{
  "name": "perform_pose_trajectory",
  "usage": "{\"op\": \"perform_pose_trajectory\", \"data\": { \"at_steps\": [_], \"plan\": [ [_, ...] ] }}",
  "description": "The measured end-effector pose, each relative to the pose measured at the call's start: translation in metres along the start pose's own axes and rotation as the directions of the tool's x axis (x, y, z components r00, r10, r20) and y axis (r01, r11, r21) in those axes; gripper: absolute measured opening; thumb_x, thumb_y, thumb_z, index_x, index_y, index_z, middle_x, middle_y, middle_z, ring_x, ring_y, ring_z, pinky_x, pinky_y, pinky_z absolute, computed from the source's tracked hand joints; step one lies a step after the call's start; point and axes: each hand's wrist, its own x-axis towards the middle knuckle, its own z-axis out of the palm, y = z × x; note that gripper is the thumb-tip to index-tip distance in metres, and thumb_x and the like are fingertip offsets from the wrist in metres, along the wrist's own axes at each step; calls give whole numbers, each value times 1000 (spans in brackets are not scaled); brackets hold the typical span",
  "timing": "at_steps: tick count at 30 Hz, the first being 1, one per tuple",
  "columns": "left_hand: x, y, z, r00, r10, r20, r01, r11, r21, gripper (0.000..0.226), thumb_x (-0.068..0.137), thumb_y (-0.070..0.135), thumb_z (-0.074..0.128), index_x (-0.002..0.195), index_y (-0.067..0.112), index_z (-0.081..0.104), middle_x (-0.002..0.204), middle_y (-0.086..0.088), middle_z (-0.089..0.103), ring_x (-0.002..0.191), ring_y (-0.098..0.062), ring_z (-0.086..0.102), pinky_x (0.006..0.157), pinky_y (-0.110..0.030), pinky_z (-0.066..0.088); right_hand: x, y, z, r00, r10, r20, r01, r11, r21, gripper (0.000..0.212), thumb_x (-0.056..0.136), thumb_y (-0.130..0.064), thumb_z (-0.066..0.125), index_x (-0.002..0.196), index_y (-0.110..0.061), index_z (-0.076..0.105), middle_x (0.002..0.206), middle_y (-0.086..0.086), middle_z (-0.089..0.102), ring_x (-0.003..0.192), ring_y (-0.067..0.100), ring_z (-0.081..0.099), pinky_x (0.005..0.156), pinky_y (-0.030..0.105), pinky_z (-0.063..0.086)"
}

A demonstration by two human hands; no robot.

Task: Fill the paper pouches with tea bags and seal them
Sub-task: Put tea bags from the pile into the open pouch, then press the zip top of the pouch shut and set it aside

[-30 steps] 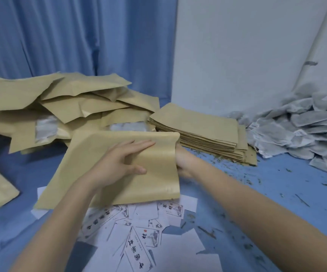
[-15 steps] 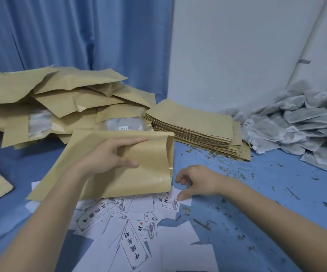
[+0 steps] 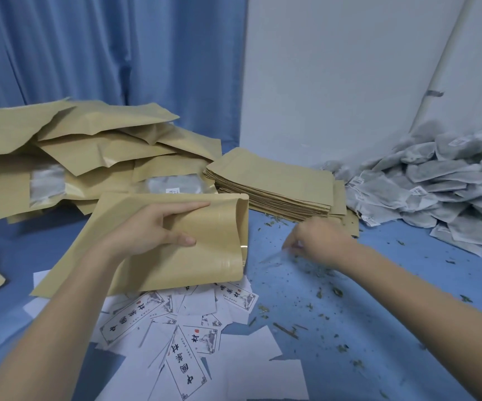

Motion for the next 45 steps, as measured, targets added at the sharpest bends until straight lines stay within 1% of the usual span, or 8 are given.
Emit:
{"op": "perform_pose_trajectory", "data": {
  "at_steps": [7,13,16,23,26,29,34,45],
  "plan": [
    [7,20,6,998,43,51,-43,999,-1,65,64,24,81,114,58,58,122,34,56,115,14,48,90,0,32,-6,-12,-8,737,-271,-619,364,931,27,28,67,7,73,82,-17,77,77,-2,73,69,21,69,45,30,53],
    [11,54,14,969,162,186,-139,982,-130,65,65,27,81,120,52,57,129,28,54,125,9,43,95,-3,31,-4,-45,-39,771,-475,-425,416,880,-229,39,33,6,73,37,-16,41,37,-1,43,34,15,42,37,16,20],
    [12,68,13,966,163,199,-117,967,-225,62,69,19,78,121,47,58,119,29,60,117,7,51,89,-4,37,0,-43,-56,884,-389,-258,398,917,-19,35,77,-3,60,52,-15,39,54,-8,35,50,12,33,48,23,20],
    [11,115,20,973,232,2,-225,946,-233,78,68,56,71,137,54,34,144,33,33,135,10,24,114,-27,22,-15,-31,-110,961,-261,-93,277,887,371,15,94,-9,48,106,-15,55,105,7,54,110,27,48,92,28,39],
    [5,141,23,941,338,-5,-332,920,-210,89,55,77,68,135,62,30,145,34,29,137,9,22,111,-20,25,-19,-25,-136,986,-147,-85,169,904,394,34,98,-8,43,130,2,44,105,2,50,113,19,42,86,10,33],
    [6,164,36,918,380,-114,-383,924,-9,92,53,64,78,132,62,32,135,39,40,127,16,34,101,-8,32,-29,-13,-156,994,-27,-107,67,915,397,34,99,-15,41,128,-1,49,126,14,54,122,30,47,100,31,34],
    [18,193,53,788,433,-439,-444,892,83,28,80,41,63,104,53,56,99,40,61,95,19,53,80,-4,38,-56,6,-197,977,-40,-207,106,943,316,21,96,-14,43,87,-16,62,82,0,52,80,15,48,62,18,35],
    [38,216,57,926,69,-370,-303,720,-624,14,82,29,65,79,17,72,80,2,74,71,-11,69,63,-23,57,-137,67,-238,930,-57,-362,202,904,378,75,58,-71,67,77,1,62,65,15,46,63,19,38,63,29,26]
  ]
}}
